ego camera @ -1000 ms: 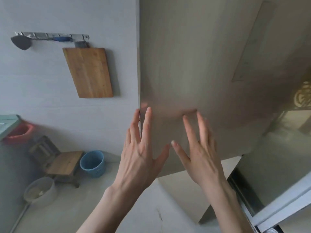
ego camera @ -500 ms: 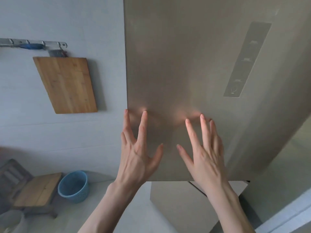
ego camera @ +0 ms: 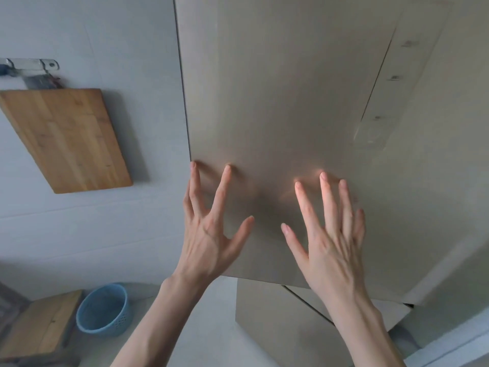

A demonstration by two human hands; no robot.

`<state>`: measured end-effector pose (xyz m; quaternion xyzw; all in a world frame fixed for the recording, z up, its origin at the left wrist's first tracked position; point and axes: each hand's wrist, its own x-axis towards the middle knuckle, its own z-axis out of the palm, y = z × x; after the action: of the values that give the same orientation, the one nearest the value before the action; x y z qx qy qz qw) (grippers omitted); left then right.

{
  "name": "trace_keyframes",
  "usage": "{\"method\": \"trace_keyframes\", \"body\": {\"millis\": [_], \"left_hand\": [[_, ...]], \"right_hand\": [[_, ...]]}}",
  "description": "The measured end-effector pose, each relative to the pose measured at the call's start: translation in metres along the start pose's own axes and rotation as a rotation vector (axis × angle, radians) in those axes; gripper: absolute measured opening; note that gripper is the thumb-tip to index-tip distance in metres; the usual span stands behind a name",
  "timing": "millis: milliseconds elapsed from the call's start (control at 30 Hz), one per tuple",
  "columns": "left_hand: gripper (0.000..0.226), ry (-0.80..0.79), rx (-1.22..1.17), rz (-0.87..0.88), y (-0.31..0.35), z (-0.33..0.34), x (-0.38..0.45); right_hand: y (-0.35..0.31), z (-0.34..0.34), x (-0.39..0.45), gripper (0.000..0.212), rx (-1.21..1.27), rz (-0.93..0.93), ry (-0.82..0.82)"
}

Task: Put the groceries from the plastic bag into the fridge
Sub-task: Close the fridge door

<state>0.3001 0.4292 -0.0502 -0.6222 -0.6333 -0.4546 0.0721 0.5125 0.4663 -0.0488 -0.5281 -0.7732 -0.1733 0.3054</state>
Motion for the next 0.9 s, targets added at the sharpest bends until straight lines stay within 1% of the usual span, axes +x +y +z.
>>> {"method": "trace_keyframes", "body": {"millis": [133, 267, 467, 700, 900], "left_hand": [[0.089, 0.029, 0.086, 0.014, -0.011, 0.024, 0.020], [0.090, 0.013, 0.157, 0.073, -0.017, 0.054, 0.042], [0.090, -0.014, 0.101, 0.105, -0.019, 0.099, 0.072], [0.089, -0.081, 0.046, 0.109, -0.029, 0.139, 0.098], [0.089, -0.155, -0.019, 0.176, -0.037, 0.166, 0.127]], "right_hand": [[0.012, 0.018, 0.011, 0.072, -0.029, 0.025, 0.055], [0.028, 0.033, 0.025, 0.074, -0.056, 0.027, 0.086], [0.047, 0.047, 0.038, 0.074, -0.081, 0.060, 0.123], [0.059, 0.062, 0.060, 0.076, -0.167, 0.086, 0.100], [0.061, 0.078, 0.078, 0.078, -0.282, 0.125, 0.083]]}}
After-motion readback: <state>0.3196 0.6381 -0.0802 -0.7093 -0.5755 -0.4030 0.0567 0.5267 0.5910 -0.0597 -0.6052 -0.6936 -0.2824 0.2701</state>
